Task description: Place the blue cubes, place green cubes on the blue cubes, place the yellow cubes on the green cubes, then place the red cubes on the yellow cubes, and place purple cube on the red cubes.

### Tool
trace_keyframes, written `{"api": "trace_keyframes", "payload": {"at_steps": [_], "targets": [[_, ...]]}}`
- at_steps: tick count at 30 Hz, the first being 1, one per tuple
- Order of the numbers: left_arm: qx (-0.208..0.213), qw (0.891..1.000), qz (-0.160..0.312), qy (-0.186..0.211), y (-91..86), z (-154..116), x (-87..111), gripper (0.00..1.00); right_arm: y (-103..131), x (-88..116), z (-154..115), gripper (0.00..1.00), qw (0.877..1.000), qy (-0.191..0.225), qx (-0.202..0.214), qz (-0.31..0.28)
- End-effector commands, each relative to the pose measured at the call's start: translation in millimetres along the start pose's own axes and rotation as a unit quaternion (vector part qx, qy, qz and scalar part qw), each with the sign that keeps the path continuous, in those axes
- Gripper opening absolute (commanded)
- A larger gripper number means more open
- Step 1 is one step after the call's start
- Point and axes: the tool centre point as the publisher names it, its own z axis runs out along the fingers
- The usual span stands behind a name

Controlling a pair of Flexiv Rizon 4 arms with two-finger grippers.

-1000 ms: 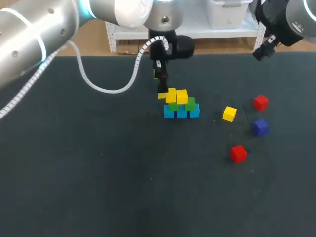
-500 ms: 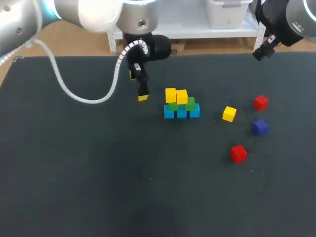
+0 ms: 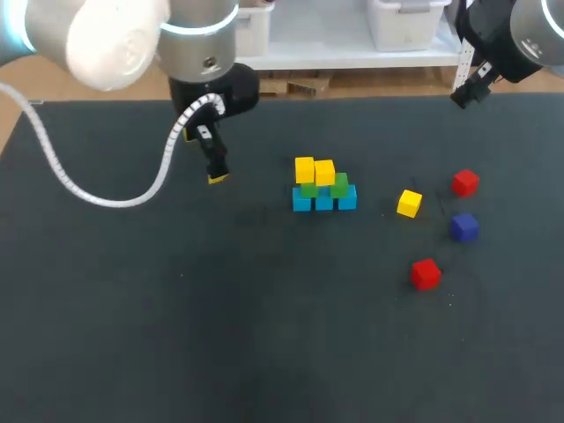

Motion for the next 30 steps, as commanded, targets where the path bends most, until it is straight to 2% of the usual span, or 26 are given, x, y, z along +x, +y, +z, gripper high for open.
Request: {"api": "trace_keyframes", "payload": {"at_steps": [1, 4, 9, 22, 30], "targets": [[-0.025, 0.996, -0.008, -0.083, 3.8, -2, 22.4, 1.0, 1, 1, 0, 1.0, 1.0, -0.001, 0.003, 0.001], [-0.034, 0.997, -0.012, -0.071, 10.5, -5, 26.1, 1.0, 1, 1, 0, 1.0, 1.0, -0.001, 0.003, 0.001], [-0.063, 0.99, -0.036, -0.122, 21.2, -16, 32.3, 1.0, 1, 1, 0, 1.0, 1.0, -0.001, 0.003, 0.001], [-0.086, 0.969, -0.082, -0.215, 39.8, -25, 44.2, 1.0, 1, 1, 0, 1.0, 1.0, -0.001, 0.003, 0.001], [-0.093, 0.957, -0.076, -0.264, 47.8, -39, 31.5, 1.0, 1, 1, 0, 1.0, 1.0, -0.001, 0.003, 0.001]]}}
